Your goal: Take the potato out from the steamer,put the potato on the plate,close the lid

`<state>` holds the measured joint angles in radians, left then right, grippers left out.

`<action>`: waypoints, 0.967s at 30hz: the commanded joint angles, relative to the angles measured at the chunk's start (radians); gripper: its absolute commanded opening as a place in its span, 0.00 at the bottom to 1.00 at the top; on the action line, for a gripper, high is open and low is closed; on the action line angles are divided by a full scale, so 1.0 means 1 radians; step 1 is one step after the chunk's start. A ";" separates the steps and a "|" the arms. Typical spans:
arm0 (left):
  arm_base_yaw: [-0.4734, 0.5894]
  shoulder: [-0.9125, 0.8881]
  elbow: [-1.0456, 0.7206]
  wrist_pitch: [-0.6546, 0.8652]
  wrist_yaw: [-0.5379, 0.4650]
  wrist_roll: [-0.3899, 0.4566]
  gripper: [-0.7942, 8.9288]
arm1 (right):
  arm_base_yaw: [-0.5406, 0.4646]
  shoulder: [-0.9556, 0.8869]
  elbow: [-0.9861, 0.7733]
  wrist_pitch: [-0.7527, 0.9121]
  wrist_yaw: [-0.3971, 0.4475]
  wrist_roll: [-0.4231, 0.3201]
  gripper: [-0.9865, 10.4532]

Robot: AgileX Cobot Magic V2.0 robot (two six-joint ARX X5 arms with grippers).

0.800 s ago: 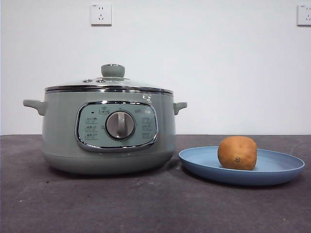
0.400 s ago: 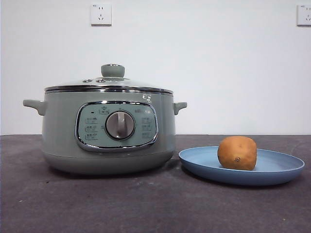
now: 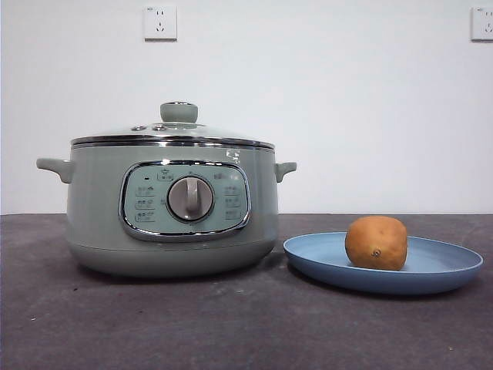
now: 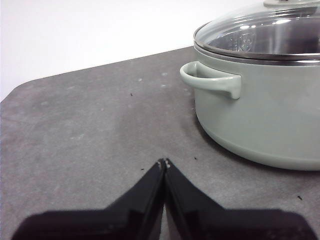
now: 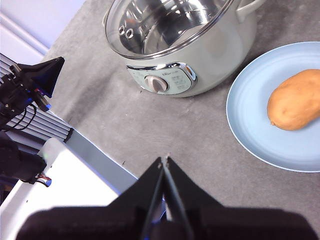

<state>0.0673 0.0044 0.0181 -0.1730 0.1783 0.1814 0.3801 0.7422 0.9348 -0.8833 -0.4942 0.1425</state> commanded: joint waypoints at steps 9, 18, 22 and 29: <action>0.004 -0.003 -0.016 0.001 0.006 -0.005 0.08 | 0.001 -0.001 0.003 0.003 0.002 -0.002 0.09; 0.004 -0.003 -0.016 0.001 0.006 -0.005 0.08 | -0.008 -0.011 0.003 0.000 0.008 -0.003 0.09; 0.004 -0.003 -0.016 0.001 0.006 -0.005 0.08 | -0.097 -0.068 0.003 -0.001 0.029 -0.023 0.09; 0.004 -0.003 -0.016 0.001 0.006 -0.005 0.08 | -0.271 -0.219 -0.035 0.112 0.067 -0.179 0.09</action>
<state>0.0685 0.0044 0.0181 -0.1730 0.1783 0.1814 0.1219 0.5381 0.9207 -0.7891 -0.4339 0.0402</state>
